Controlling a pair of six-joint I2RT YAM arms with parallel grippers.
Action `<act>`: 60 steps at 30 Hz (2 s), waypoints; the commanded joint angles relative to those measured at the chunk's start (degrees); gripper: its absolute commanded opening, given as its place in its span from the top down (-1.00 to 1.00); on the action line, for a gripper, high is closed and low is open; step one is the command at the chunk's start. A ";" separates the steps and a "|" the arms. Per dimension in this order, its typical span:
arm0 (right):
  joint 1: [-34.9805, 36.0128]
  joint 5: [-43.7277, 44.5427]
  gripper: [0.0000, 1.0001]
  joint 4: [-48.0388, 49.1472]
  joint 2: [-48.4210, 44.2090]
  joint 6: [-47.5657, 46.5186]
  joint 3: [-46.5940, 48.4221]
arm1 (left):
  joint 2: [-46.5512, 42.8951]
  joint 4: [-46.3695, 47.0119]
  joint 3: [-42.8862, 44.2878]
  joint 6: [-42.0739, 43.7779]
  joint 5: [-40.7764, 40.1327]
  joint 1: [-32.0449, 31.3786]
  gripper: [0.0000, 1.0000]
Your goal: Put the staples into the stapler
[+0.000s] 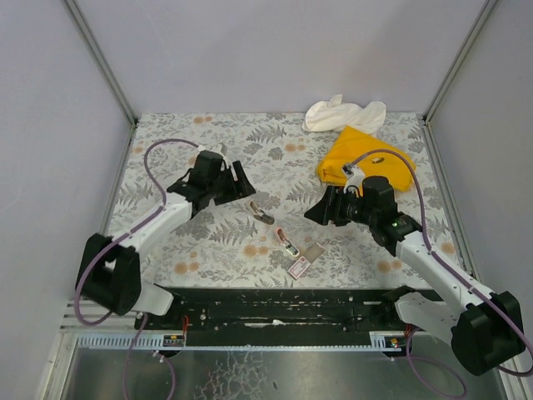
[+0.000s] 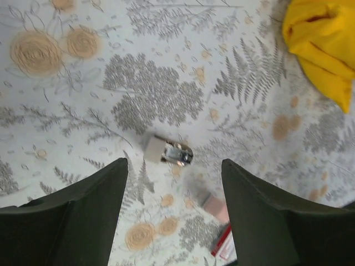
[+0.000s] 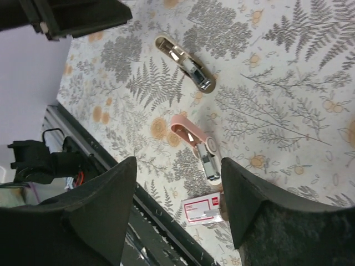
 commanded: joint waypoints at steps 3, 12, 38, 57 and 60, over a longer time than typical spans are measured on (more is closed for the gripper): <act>0.40 6.03 -0.40 -1.23 -2.18 -1.79 2.04 | 13.74 -2.61 14.39 2.99 -11.81 0.33 -0.28; 0.44 7.97 -0.40 -2.07 -5.27 -0.51 0.28 | 39.69 -10.25 39.81 8.87 -22.31 0.45 -0.06; 0.36 8.15 -0.40 -1.39 -5.41 1.92 -2.64 | 59.37 -12.96 60.27 17.85 -26.32 1.87 0.05; 0.44 9.27 -0.39 -1.93 -5.82 2.78 -4.49 | 62.83 -13.05 62.42 20.35 -25.17 3.26 0.39; 0.43 9.47 -0.39 -1.87 -5.62 2.85 -4.45 | 62.57 -13.05 61.86 20.48 -25.02 3.21 0.50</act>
